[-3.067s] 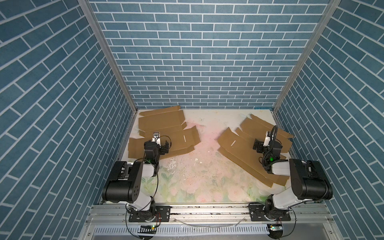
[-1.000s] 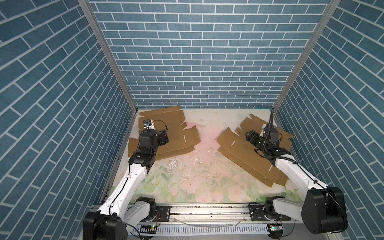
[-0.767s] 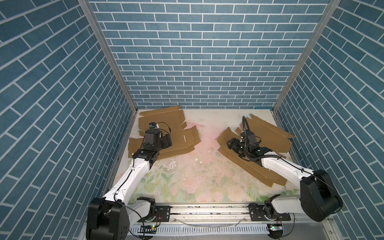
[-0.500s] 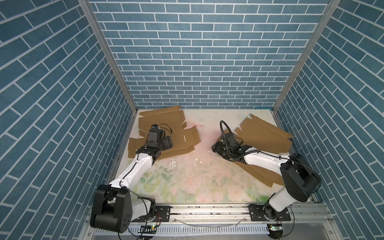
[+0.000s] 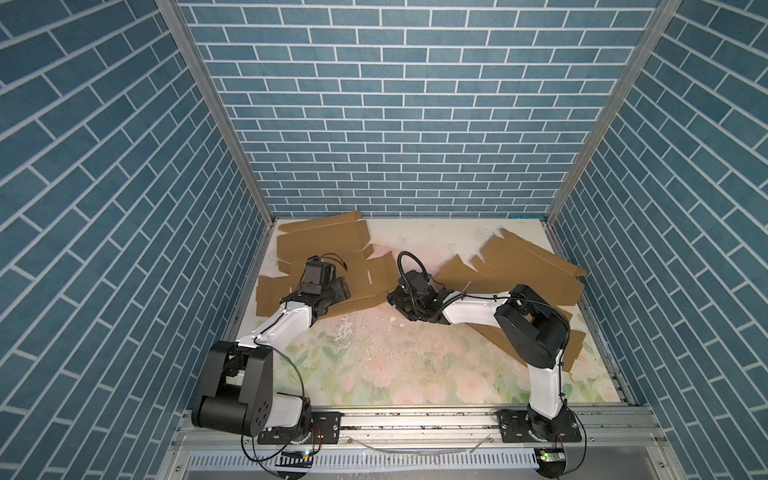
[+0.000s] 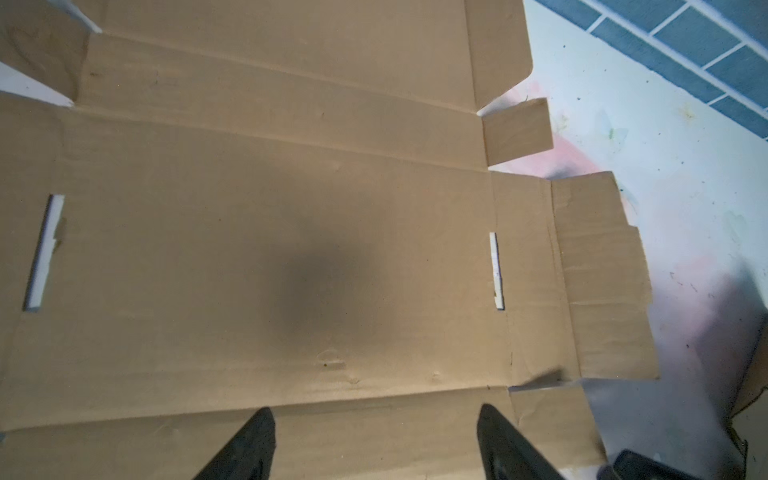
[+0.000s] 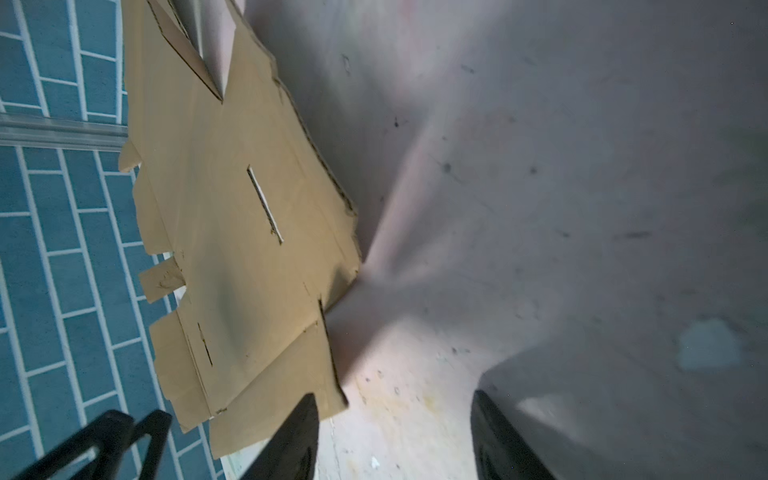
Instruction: Fold the paper box
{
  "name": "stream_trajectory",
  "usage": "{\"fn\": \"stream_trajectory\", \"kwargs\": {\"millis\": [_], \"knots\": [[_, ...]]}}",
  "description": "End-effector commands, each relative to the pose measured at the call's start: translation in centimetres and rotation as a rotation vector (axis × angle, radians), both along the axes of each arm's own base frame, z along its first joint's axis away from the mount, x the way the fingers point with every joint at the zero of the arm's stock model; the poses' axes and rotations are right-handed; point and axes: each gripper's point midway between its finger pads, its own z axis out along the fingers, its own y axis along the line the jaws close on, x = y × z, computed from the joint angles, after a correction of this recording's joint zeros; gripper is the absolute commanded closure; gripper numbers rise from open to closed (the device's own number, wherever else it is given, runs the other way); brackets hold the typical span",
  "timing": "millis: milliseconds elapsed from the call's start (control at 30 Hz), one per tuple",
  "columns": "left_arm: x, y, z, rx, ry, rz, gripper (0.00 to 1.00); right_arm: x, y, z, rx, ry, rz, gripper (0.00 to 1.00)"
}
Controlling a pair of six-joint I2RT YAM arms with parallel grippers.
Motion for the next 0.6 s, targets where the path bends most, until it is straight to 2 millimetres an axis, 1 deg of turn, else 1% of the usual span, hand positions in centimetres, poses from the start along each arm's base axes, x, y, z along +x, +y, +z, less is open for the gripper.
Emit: {"fn": "stream_trajectory", "kwargs": {"millis": [0, 167, 300, 467, 567], "knots": [[-0.3, -0.1, -0.2, -0.019, -0.004, 0.009, 0.23, 1.6, 1.7, 0.7, 0.064, 0.004, -0.089, 0.46], [-0.8, -0.1, 1.1, -0.02, -0.017, -0.007, 0.23, 2.0, 2.6, -0.6, 0.086, 0.033, -0.132, 0.57], [-0.9, -0.2, 2.4, -0.018, -0.036, -0.019, 0.23, 1.5, 3.5, -0.7, 0.101, 0.043, -0.121, 0.63], [-0.7, -0.5, 4.4, -0.034, -0.076, -0.028, 0.23, 0.7, 4.6, -1.5, 0.113, 0.074, -0.105, 0.7], [-0.6, -0.8, 5.6, -0.046, -0.089, -0.042, 0.23, 0.7, 5.0, -1.9, 0.115, 0.075, -0.083, 0.78]]}}
